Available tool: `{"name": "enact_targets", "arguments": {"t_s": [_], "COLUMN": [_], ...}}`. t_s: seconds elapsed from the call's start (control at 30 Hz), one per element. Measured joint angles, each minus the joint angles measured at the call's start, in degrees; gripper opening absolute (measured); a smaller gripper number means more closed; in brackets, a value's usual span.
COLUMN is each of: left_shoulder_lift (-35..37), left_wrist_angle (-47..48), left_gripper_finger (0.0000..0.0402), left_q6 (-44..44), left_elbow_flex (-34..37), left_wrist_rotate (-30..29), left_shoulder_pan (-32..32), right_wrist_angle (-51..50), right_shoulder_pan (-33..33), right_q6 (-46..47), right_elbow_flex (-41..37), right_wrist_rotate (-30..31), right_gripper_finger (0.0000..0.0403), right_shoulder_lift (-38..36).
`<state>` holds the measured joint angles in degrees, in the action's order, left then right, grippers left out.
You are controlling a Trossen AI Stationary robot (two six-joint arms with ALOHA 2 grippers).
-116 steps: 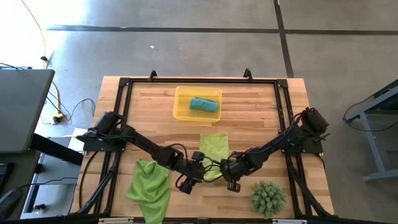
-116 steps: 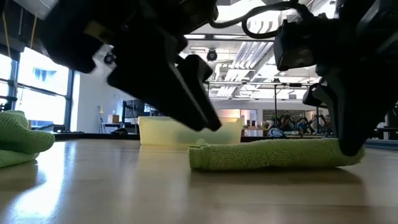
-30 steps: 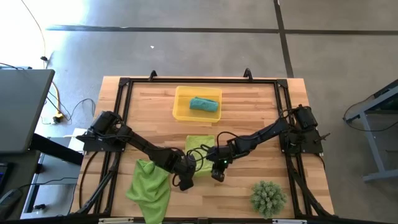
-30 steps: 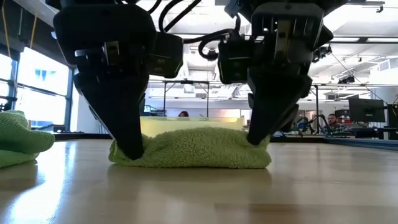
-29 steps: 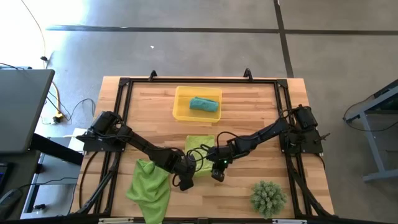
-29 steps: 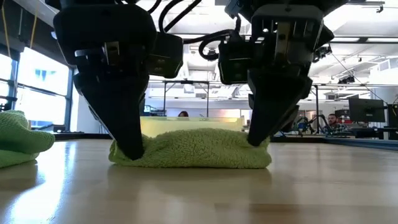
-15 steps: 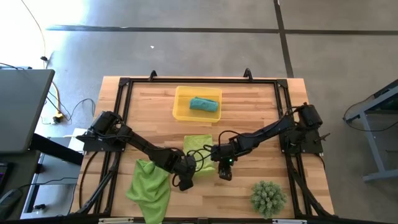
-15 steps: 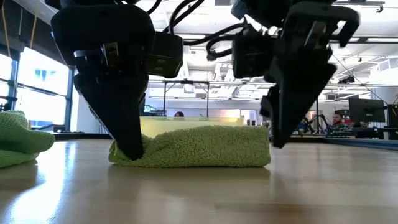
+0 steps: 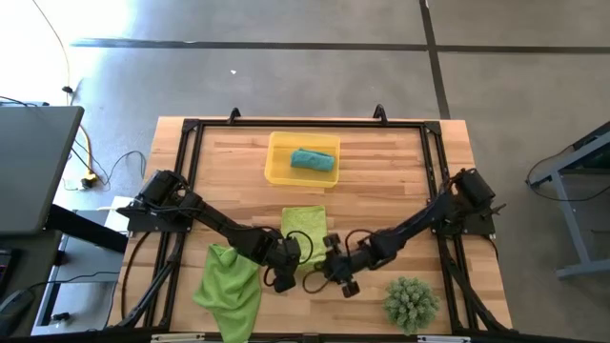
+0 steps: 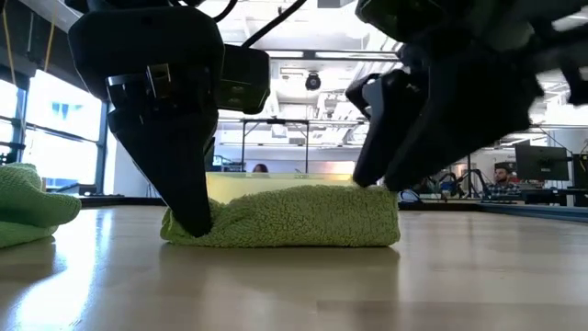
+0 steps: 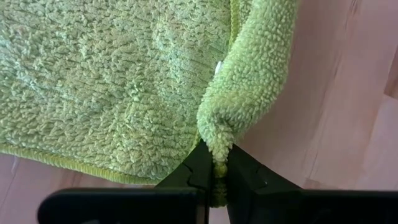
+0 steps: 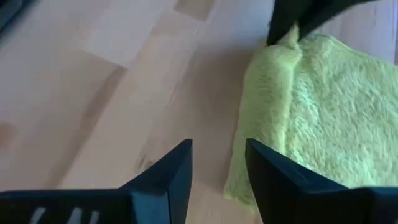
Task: Roll microfiber towels into tight, uniform cylinder then place into a basket
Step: Roll the light green microfiber towel
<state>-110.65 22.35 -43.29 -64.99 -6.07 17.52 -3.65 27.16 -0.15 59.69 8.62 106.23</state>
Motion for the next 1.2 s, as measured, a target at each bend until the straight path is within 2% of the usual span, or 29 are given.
{"name": "enact_targets", "arguments": {"t_s": [0.13,0.23,0.73,0.87,1.03,1.2], "left_shoulder_lift": [-0.04,-0.04,-0.04,-0.04,-0.04,-0.04], "left_wrist_angle": [-0.01,-0.02,-0.26,-0.31,-0.31,-0.37], "left_gripper_finger": [0.0016,0.0016,0.0016,0.0016,0.0016,0.0016], "left_q6": [0.00,0.00,1.03,1.03,1.05,1.04], "left_elbow_flex": [0.02,0.02,0.04,0.04,0.04,0.07], "left_wrist_rotate": [-0.02,-0.03,-0.15,-0.15,-0.15,0.33], "left_shoulder_pan": [0.00,0.00,-0.02,-0.02,-0.02,-0.07], "right_wrist_angle": [1.43,1.35,1.60,1.28,0.81,1.05], "right_shoulder_pan": [0.39,0.07,0.79,0.83,0.83,1.00], "right_q6": [-1.15,-0.20,0.63,7.55,13.52,10.65], "right_elbow_flex": [-0.05,-0.05,-0.05,-0.05,-0.09,-0.07], "right_wrist_rotate": [4.87,5.56,3.35,2.81,0.13,0.10], "right_gripper_finger": [0.0138,0.0138,0.0138,0.0138,0.0138,0.0138], "right_shoulder_lift": [3.01,3.65,2.35,2.20,-1.39,-4.69]}}
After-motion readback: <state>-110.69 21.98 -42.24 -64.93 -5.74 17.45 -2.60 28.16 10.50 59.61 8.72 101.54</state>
